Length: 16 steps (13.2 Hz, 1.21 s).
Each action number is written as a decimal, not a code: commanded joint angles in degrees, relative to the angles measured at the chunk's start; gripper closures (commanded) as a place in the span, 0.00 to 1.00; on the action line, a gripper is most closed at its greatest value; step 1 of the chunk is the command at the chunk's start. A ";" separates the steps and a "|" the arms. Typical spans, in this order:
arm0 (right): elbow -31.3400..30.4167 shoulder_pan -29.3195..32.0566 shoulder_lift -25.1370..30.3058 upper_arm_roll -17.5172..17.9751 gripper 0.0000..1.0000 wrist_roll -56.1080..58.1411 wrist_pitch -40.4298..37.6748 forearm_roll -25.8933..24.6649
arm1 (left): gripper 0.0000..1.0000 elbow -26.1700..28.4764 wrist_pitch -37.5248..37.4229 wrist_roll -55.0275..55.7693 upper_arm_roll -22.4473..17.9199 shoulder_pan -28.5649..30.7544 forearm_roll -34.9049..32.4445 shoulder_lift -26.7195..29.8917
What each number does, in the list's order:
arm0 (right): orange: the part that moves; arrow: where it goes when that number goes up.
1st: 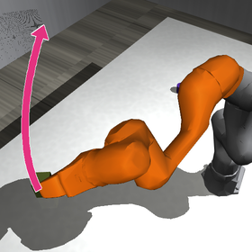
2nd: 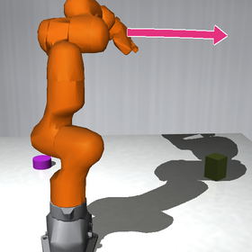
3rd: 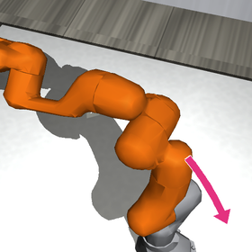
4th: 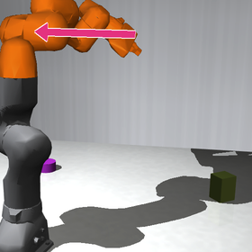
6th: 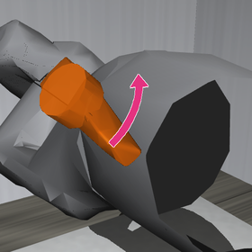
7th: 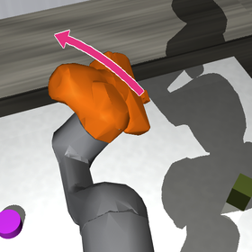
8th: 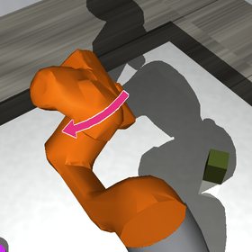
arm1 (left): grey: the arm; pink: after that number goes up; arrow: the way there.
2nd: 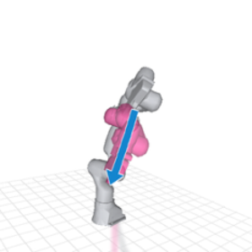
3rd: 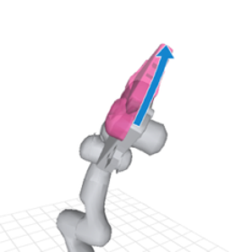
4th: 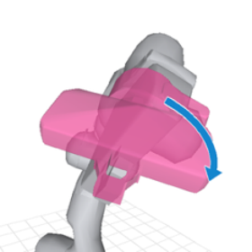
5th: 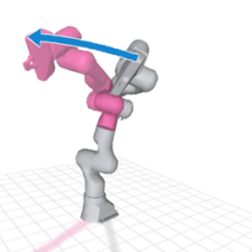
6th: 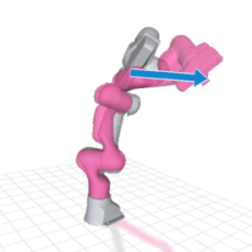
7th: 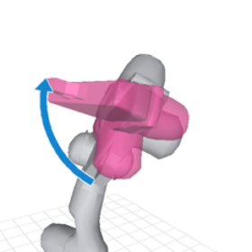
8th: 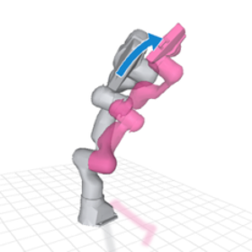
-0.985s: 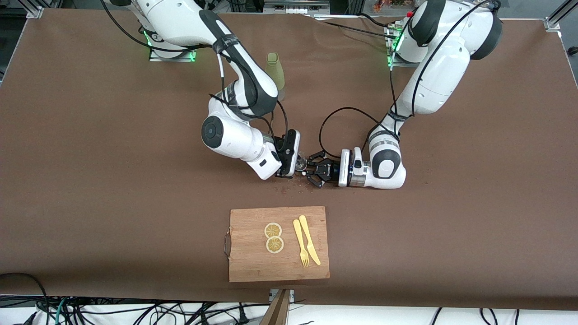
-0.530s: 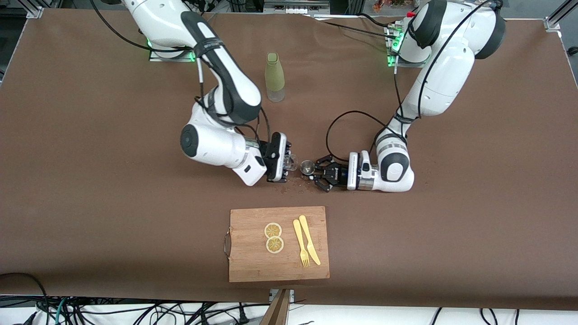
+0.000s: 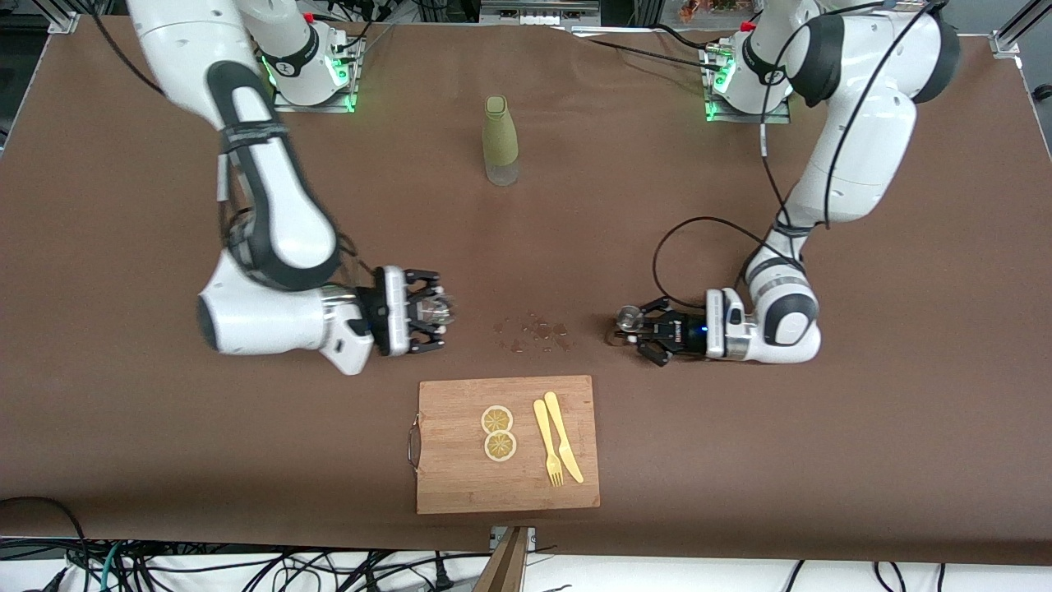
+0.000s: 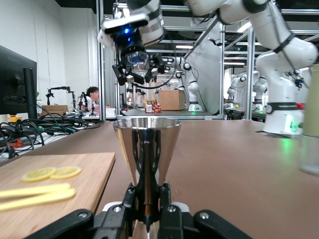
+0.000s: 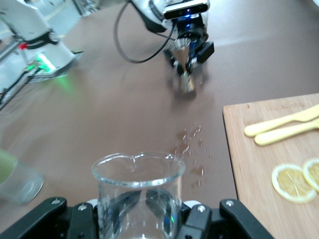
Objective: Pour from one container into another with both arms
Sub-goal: 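Tilt the beaker upright and move both grippers apart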
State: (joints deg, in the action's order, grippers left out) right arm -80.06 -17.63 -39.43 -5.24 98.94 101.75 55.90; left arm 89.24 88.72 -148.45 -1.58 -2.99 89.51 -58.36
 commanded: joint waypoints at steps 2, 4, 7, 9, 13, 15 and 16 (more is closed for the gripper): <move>-3.86 6.89 0.49 1.02 1.00 13.00 -6.74 1.84 | 1.00 1.38 -5.74 -2.19 -4.82 4.21 -5.91 1.50; -8.17 10.84 0.32 1.02 1.00 22.48 -6.92 2.62 | 1.00 1.46 -8.11 -2.19 -6.41 7.55 -9.85 2.72; -10.30 16.64 -2.83 1.02 1.00 32.87 -5.96 3.68 | 1.00 1.46 -12.94 -5.25 -8.52 12.38 -13.47 3.43; -10.47 19.29 -5.21 1.02 1.00 38.49 -6.04 5.09 | 1.00 1.46 -14.97 -7.27 -8.79 15.81 -16.45 3.43; -10.56 23.07 -10.04 1.11 1.00 48.70 -6.83 5.79 | 1.00 1.55 -17.44 -11.50 -10.28 19.86 -19.10 2.55; -11.00 23.95 -11.19 1.11 1.00 50.74 -7.71 7.11 | 1.00 1.55 -17.53 -13.17 -10.54 20.74 -20.68 1.68; -11.00 24.39 -12.07 1.11 1.00 51.26 -7.80 7.20 | 1.00 1.46 -17.44 -13.96 -10.81 21.01 -20.95 0.98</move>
State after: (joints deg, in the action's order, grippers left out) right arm -90.68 5.14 -50.85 -5.14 148.39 95.14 61.85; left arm 89.97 71.97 -156.26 -12.14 17.64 70.20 -56.92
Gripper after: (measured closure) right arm 0.881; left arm 0.789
